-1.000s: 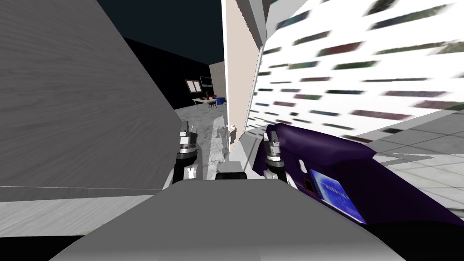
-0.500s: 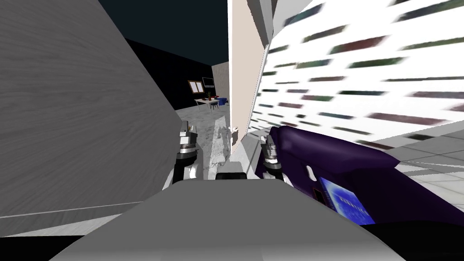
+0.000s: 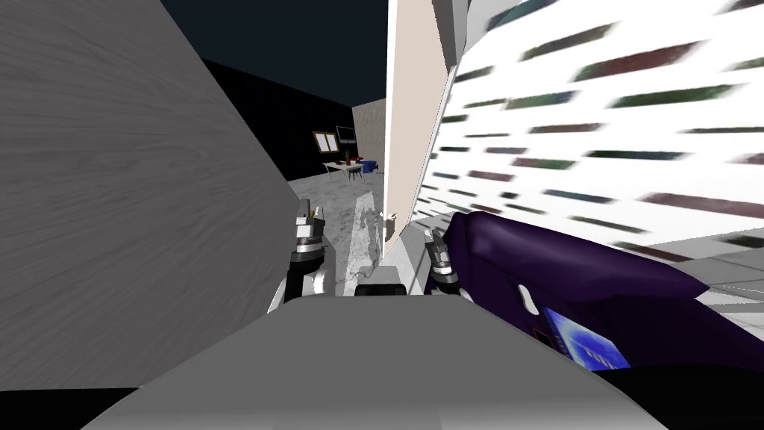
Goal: Push the door open
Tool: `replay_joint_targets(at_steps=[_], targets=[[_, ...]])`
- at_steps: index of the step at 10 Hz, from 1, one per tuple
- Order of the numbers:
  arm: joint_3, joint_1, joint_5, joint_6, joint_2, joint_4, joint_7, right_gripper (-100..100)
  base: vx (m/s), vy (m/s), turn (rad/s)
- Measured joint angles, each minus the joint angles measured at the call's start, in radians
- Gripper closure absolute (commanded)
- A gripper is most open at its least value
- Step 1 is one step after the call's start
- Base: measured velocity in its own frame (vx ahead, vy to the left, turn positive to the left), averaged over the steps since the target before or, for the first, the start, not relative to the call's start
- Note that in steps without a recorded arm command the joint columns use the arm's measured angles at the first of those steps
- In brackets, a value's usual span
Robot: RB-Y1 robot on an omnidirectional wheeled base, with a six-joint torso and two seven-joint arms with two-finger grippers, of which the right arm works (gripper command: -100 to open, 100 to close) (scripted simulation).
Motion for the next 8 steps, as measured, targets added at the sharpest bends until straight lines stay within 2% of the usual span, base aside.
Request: replay_joint_targets(at_steps=[8], targets=[[0.022, 0.002, 0.05, -0.115, -0.03, 0.157, -0.024, -100, 0.102, 0.03, 0.045]])
